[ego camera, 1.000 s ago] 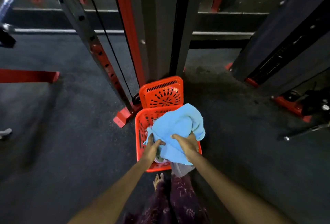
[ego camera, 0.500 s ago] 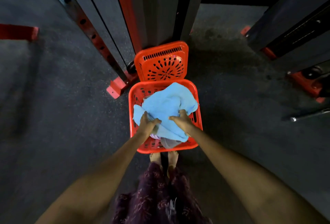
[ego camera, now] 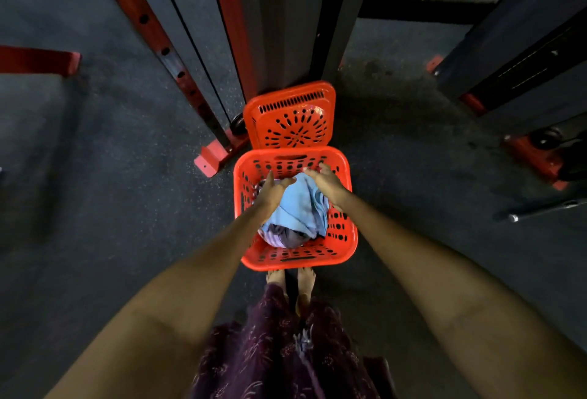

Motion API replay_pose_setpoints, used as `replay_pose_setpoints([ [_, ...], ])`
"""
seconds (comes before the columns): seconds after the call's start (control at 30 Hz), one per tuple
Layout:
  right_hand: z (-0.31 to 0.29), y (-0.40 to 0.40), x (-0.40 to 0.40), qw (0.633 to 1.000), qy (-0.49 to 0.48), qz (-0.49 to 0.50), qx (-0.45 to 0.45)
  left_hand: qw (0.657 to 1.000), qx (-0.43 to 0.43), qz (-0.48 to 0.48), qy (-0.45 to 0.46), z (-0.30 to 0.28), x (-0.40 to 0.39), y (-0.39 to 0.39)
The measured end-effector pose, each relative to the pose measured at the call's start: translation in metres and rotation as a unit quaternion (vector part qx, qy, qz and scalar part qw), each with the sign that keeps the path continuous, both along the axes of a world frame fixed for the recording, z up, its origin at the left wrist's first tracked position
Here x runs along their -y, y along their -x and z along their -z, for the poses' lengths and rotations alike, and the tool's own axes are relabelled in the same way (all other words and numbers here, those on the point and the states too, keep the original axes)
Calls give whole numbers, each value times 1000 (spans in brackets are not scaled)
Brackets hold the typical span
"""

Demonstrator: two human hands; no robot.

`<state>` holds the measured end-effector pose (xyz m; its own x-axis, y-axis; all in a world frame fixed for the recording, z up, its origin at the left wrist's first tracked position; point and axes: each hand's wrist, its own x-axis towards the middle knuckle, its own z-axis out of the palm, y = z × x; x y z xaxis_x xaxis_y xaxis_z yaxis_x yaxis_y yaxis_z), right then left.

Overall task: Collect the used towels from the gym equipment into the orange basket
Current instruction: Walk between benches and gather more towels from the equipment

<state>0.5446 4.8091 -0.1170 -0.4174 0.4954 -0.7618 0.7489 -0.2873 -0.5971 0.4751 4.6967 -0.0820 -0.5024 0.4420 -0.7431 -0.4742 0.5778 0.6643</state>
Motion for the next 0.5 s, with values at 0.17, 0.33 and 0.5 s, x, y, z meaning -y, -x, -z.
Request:
replay_pose_setpoints([
  [0.17, -81, 19, -1, 998, -21, 6, -60, 999, -26, -29, -23, -48, -7, 18],
  [0.33, -168, 48, 2, 987, -86, -17, -133, 989, -103, -66, -83, -127, -14, 44],
  [0.5, -244, 80, 16, 971, -112, -53, -206, 974, -157, -94, -132, -193, -11, 68],
])
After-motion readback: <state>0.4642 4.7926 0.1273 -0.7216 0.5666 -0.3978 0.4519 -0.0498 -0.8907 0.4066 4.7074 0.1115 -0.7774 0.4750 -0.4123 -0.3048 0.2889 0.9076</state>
